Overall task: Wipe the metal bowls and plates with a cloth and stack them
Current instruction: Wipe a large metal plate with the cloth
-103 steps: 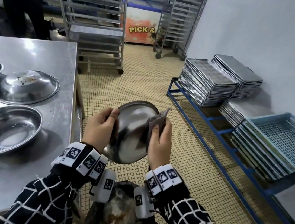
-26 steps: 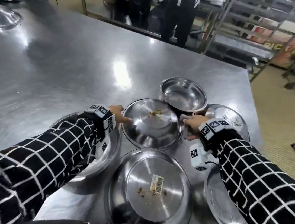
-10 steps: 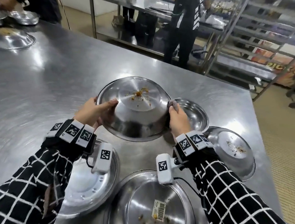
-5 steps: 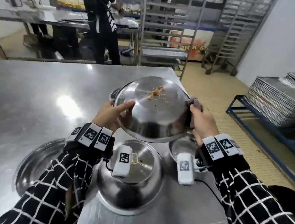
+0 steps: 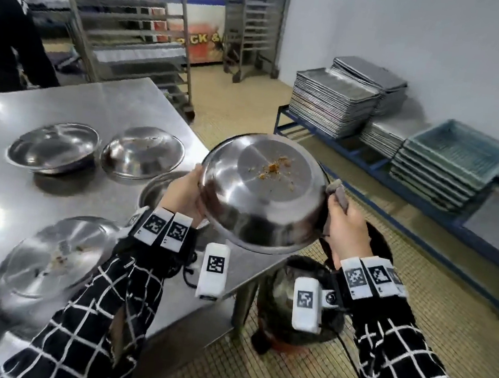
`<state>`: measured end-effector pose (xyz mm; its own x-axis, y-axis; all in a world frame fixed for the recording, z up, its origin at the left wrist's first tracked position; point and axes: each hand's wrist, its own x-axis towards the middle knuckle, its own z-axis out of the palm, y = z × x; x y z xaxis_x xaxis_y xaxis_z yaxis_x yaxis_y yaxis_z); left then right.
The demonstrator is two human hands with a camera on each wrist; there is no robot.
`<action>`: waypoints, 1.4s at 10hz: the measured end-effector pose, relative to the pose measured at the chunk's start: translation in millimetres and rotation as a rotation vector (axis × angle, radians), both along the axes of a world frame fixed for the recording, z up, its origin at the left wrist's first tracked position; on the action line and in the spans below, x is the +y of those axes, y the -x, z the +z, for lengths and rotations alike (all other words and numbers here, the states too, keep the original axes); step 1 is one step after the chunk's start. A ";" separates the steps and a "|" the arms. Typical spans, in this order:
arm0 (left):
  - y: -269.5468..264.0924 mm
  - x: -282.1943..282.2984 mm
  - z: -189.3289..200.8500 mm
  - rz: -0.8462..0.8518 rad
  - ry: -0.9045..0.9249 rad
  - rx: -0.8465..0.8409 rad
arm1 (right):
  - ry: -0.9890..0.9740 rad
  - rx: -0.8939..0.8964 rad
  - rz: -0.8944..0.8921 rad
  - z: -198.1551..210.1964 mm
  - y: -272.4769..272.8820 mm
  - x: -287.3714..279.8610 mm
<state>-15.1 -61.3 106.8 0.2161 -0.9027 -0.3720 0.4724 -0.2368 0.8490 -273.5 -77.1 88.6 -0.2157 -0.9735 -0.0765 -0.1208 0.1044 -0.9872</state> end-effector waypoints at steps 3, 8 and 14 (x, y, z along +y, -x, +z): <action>132.1 -43.4 -44.0 -0.108 -0.132 -0.034 | -0.070 0.214 -0.015 -31.3 133.3 -28.4; 129.0 -167.0 -120.2 0.090 -0.245 -0.229 | 0.010 0.489 0.193 -34.4 155.6 -160.3; 143.9 -206.3 -106.7 0.257 -0.325 -0.484 | -0.094 0.623 0.786 -69.9 127.2 -248.0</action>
<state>-159.0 -267.7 0.2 0.6232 -0.6569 -0.4244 0.1298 -0.4482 0.8845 -400.8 -325.1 18.7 0.4573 -0.8527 -0.2525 -0.6807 -0.1529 -0.7164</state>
